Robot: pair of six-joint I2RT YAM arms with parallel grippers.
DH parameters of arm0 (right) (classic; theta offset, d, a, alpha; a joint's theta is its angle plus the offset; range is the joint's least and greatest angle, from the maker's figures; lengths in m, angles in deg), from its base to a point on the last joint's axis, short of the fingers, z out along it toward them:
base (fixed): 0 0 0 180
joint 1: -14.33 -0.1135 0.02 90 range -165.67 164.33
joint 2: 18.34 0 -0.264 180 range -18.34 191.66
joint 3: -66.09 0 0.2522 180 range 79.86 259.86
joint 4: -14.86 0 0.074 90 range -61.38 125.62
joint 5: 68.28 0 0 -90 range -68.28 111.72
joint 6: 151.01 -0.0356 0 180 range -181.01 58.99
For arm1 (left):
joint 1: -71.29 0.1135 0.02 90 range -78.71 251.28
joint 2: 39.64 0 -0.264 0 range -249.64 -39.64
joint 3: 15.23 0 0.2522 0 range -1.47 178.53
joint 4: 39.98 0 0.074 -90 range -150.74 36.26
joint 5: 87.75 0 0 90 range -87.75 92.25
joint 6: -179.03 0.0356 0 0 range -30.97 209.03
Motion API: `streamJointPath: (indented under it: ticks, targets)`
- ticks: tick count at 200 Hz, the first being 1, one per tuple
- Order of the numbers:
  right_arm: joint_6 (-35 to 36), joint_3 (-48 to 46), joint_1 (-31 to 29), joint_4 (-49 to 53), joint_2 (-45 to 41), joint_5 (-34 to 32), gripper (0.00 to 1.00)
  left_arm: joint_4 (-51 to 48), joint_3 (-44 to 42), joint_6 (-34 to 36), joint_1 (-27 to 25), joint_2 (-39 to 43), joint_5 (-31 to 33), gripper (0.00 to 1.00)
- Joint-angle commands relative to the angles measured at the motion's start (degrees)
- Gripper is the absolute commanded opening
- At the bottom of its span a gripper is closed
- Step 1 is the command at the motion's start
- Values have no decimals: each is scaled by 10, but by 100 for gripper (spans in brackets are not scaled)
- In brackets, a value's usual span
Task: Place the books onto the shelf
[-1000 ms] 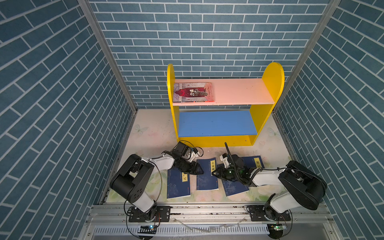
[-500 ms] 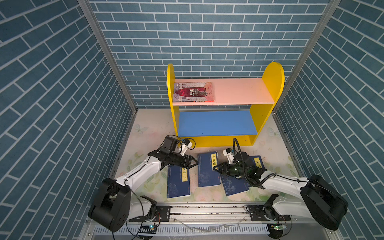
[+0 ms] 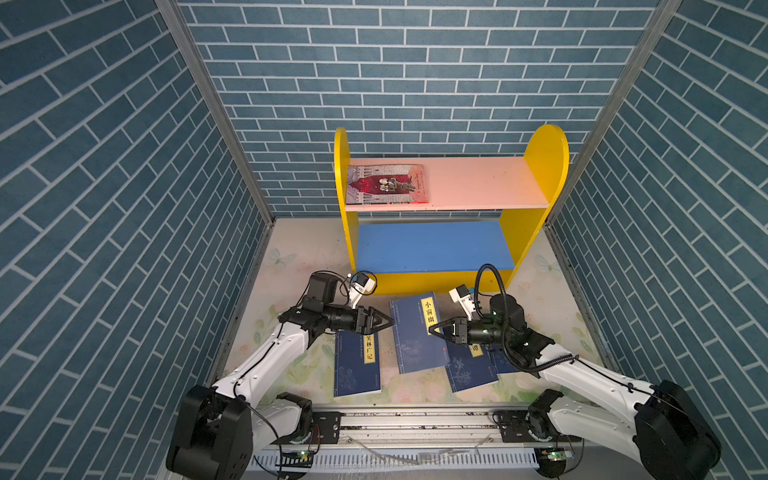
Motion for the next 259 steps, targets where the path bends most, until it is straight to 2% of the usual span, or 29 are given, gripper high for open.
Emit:
streamJointPath:
  ticks: [1,25,41,81,101,125,143,155,172,199,239,259]
  targets:
    - [20,28,2,-34,11,59,0,49,-8,-39,3,7,-74,82]
    - [5,36,2,-77,36,88,0,45,-12,-36,3,14,-75,81]
    - [4,42,2,-88,52,97,0,48,-9,-43,3,15,-78,76]
    - [-33,47,1,-178,103,131,0,134,-8,-143,3,-2,-100,52]
    - [-34,47,2,-188,119,134,0,133,-3,-151,2,-6,-101,39]
    - [-33,45,2,-191,126,138,0,126,-4,-148,2,-3,-95,17]
    - [-28,45,3,-176,124,129,27,122,0,-138,2,2,-89,0]
    - [-16,44,7,-145,114,105,41,107,7,-119,3,9,-78,0]
    - [0,34,20,-101,86,67,52,68,25,-83,5,18,-65,0]
    - [-17,-5,48,-83,22,14,61,31,41,-49,15,33,-34,0]
    - [-25,-39,57,-14,-81,-34,70,75,45,-105,33,47,-20,0]
    - [-61,-66,57,-36,-121,-51,74,65,61,-104,33,47,-27,0]
